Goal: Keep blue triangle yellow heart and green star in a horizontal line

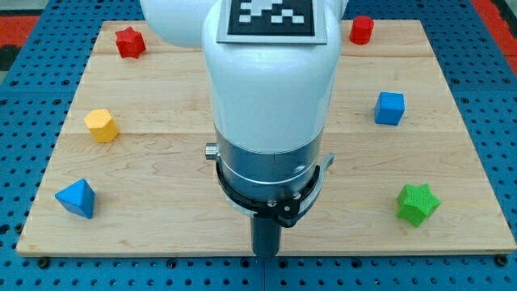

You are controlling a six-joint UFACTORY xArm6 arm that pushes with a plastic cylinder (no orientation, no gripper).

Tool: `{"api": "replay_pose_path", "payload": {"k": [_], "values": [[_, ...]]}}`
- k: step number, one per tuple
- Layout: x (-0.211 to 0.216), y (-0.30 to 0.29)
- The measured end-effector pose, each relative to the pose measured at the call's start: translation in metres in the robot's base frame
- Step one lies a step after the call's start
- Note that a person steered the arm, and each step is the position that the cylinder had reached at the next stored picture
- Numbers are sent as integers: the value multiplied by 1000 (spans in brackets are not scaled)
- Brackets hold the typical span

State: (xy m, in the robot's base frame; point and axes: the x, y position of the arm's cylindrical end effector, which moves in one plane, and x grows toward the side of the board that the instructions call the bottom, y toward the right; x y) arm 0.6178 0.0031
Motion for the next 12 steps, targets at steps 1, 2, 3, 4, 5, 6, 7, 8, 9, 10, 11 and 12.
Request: {"api": "replay_pose_path", "payload": {"k": [1,2,3,4,5,6,7,8,9,10,11,12], "values": [[0,0],[1,-3],[1,-58],[1,-81],[0,-167],[-3,-275],[-45,-300],[-59,-216],[-54,-156],[-56,-190],[-103,-150],[-100,-141]]}}
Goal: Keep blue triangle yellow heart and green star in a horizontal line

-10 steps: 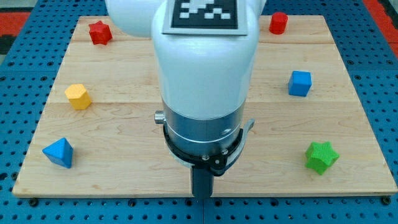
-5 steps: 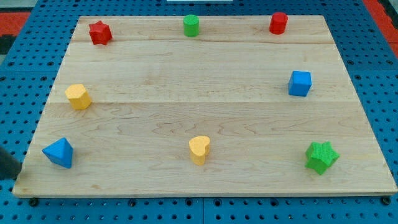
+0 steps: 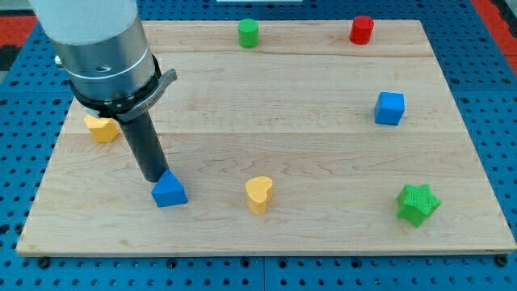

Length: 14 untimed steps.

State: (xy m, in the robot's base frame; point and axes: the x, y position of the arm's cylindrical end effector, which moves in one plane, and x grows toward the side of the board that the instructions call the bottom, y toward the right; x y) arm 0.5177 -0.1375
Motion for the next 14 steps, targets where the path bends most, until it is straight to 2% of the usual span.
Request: {"api": "replay_pose_path", "payload": {"k": [1,2,3,4,5,6,8,10,11,12,13,14], "values": [[-18,15],[-57,114],[-63,200],[-45,306],[3,353],[66,362],[60,266],[73,293],[75,264],[56,236],[41,263],[4,373]]}}
